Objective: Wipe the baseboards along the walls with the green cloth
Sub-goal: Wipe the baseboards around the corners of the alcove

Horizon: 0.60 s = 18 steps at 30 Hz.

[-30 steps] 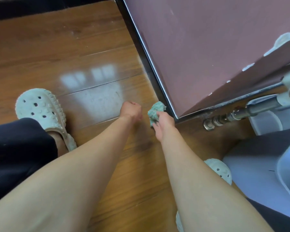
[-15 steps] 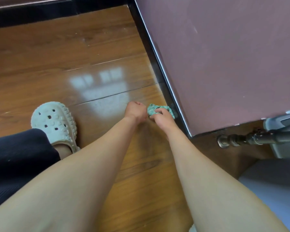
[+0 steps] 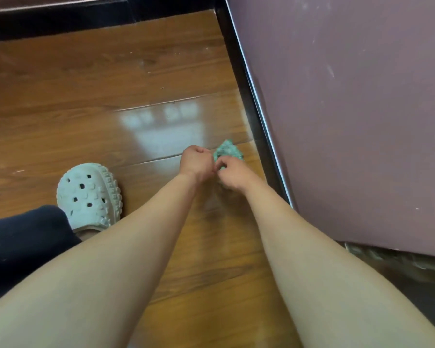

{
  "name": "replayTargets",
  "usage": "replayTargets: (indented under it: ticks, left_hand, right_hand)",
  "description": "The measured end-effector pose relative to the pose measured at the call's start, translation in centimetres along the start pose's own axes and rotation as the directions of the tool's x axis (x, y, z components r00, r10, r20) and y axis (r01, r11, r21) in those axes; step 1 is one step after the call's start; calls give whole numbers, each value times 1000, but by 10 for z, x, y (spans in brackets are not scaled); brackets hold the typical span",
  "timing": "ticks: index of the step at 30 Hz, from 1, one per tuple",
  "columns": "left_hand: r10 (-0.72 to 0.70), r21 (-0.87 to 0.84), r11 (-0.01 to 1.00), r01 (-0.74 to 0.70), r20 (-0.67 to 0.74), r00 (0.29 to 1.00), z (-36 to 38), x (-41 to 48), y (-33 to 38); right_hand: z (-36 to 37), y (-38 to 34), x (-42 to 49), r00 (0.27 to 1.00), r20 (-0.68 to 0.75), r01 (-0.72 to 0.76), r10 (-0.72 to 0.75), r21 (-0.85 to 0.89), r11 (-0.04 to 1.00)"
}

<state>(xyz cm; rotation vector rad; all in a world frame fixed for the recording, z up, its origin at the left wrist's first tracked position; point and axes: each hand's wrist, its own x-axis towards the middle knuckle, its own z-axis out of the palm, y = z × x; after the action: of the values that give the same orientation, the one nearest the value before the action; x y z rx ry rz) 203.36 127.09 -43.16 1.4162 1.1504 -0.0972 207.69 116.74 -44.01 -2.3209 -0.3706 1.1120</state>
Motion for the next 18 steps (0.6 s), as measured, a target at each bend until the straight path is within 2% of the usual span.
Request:
replayTargets:
  ticks: [2,3,6,8,10,14,18]
  left_hand:
    - [3,21,1000,-2,-14,1000,1,1,3]
    - [-1,21,1000,1,-13,1000,2,-1,4]
    - [-1,2,1000,1,23,1000,9,-6,6]
    - [4,9,1000,-4,42,999,13,-11,7]
    - [10,41,999,-13,66,998,17,-15,9]
    - [55,270,958,-101,173,983,16,-24,16]
    - [135,433,871,-231,241,961,3,-43,32]
  right_hand:
    - [5,0,-4,997,45,61,-58,-57,997]
    - [6,3,-5,997,18,73,-72,-82,994]
    - [-1,26,-6,991,-134,-41,17,-183,982]
    - [-7,37,-15,986,-137,-124,97,-200,972]
    - [-8,37,-24,986,-120,-135,114,-186,973]
    - [-1,27,-46,991,55,-121,125,-80,989]
    - [-13,24,-75,998,-36,-38,44,158,987]
